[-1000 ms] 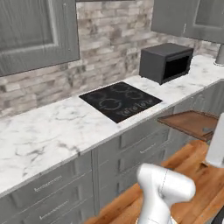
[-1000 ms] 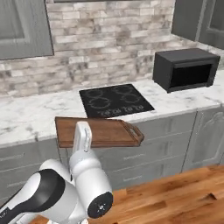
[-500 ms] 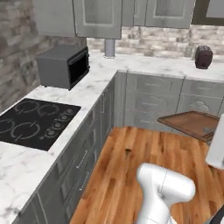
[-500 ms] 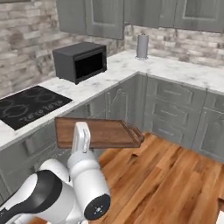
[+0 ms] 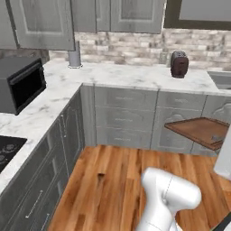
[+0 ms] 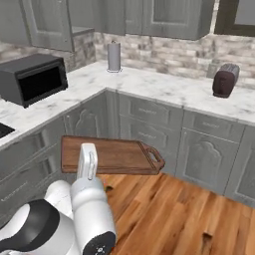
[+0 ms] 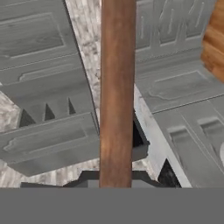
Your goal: Move the cutting board and knife to the sink. Then move spray from the cabinet to the counter.
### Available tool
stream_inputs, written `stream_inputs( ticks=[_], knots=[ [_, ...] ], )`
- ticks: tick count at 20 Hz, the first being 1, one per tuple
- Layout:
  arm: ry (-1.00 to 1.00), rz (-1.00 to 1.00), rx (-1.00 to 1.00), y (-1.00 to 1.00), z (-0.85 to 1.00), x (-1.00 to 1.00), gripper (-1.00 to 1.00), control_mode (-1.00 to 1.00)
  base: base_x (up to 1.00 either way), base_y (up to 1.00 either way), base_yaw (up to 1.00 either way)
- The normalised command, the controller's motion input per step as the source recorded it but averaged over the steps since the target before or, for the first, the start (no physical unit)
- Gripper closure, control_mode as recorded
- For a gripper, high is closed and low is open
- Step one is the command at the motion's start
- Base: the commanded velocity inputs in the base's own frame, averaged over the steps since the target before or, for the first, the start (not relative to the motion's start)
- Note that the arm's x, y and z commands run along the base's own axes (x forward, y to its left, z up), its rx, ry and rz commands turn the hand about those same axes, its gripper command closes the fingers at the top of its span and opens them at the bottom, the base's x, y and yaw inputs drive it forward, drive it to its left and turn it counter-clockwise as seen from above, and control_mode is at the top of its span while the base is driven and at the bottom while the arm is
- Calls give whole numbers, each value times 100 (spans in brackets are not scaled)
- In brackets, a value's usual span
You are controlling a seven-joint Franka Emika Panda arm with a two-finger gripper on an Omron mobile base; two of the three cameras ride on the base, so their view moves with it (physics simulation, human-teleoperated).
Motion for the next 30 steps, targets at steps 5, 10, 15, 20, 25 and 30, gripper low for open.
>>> stream_inputs(
  ticks=[5,10,15,20,25,30],
  knots=[
    [0,0,0,0,0,0,100,100,100,-63,-4],
    [0,0,0,0,0,0,100,100,100,5,-14],
    [0,0,0,0,0,0,100,100,100,-28,-17],
    [0,0,0,0,0,0,100,100,82,-100,-12],
    [0,0,0,0,0,0,100,100,29,-100,-8],
    [0,0,0,0,0,0,100,100,13,-100,-9]
  ],
)
